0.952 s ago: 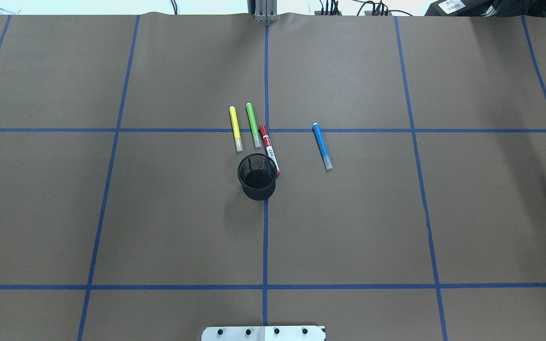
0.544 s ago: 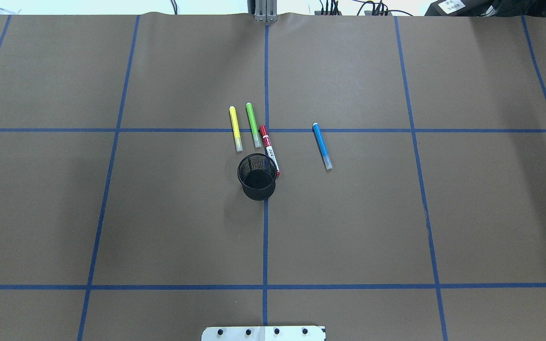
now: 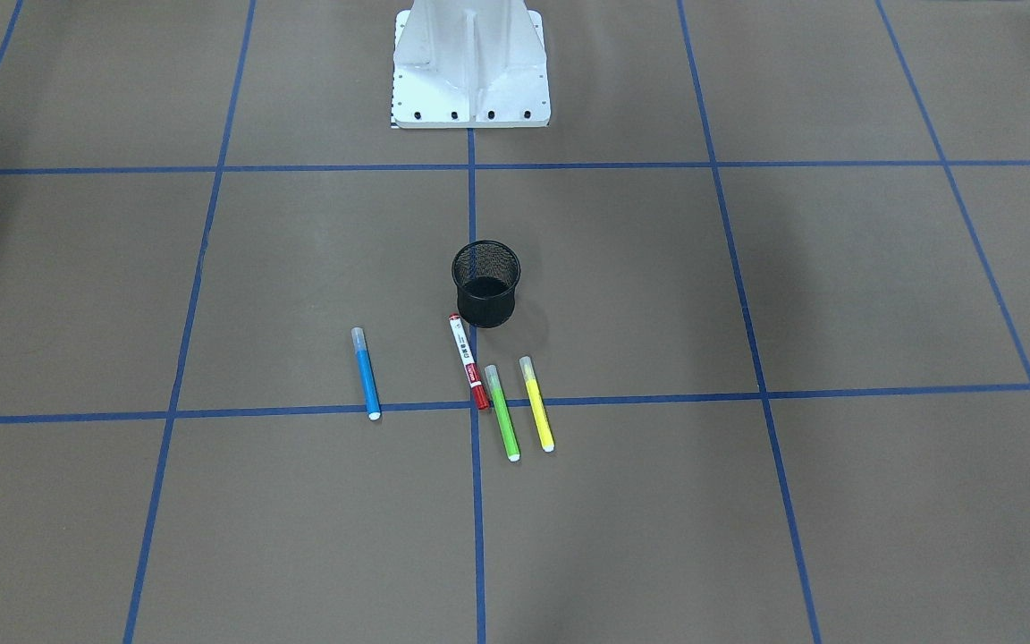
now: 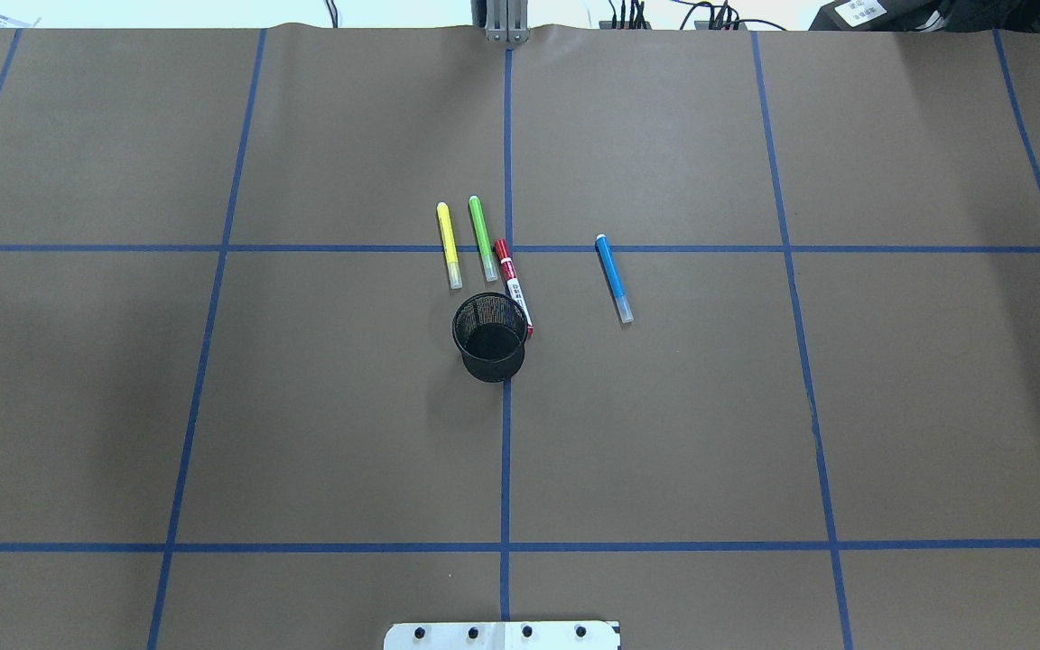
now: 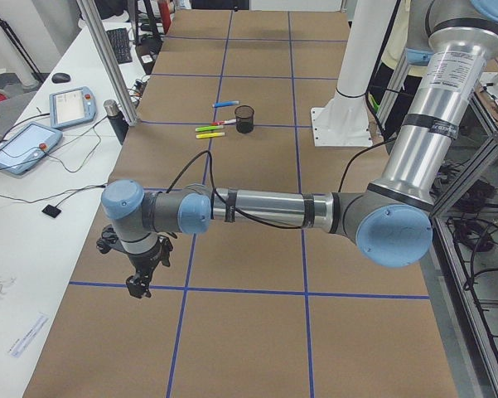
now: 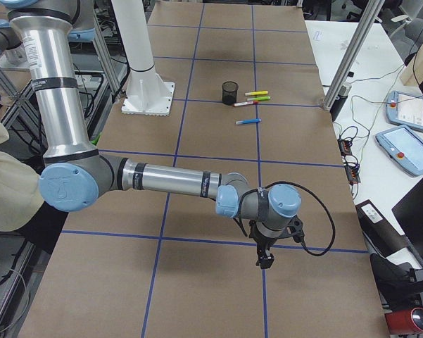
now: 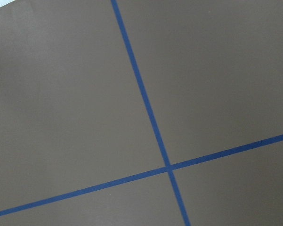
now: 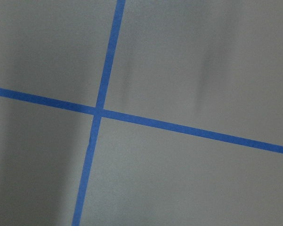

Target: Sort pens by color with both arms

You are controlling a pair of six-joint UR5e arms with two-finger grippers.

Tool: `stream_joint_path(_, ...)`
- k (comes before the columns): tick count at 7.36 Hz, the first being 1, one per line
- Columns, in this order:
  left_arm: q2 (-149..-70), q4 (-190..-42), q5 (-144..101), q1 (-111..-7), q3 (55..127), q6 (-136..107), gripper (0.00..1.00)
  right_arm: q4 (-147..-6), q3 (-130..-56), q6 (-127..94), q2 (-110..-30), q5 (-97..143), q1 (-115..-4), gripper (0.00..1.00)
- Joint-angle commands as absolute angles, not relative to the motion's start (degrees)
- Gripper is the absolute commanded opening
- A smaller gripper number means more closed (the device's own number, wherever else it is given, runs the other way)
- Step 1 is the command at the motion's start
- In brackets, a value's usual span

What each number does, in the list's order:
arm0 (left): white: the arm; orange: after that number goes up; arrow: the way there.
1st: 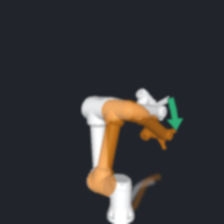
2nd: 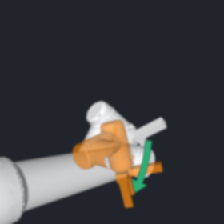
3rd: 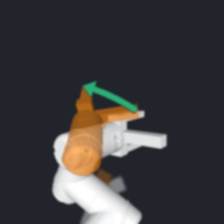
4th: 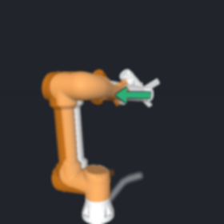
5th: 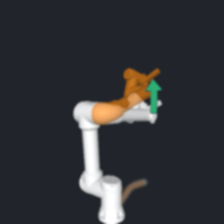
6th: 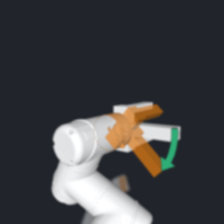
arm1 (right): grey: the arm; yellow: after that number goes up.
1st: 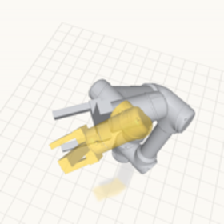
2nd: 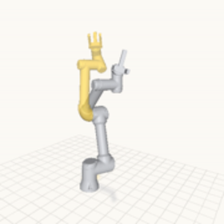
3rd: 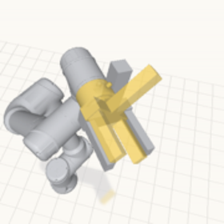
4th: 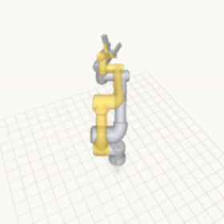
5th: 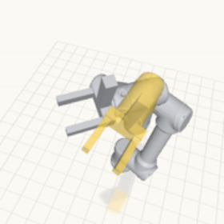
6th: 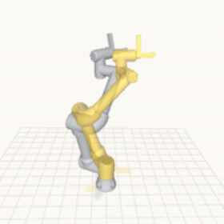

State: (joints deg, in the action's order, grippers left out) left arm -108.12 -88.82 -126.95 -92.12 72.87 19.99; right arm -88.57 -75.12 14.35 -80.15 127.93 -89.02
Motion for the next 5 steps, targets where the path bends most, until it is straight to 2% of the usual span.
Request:
stream_joint_path(1,-107.58,-90.09,-127.44,-95.00,69.79,23.72,0.99,-83.34,-74.28,14.50,-80.68,125.78,-89.12,1.00)
stream_joint_path(5,-106.96,-92.81,-128.58,-96.59,66.09,25.40,0.99,-83.50,-74.00,14.15,-82.62,126.30,-89.12,1.00)
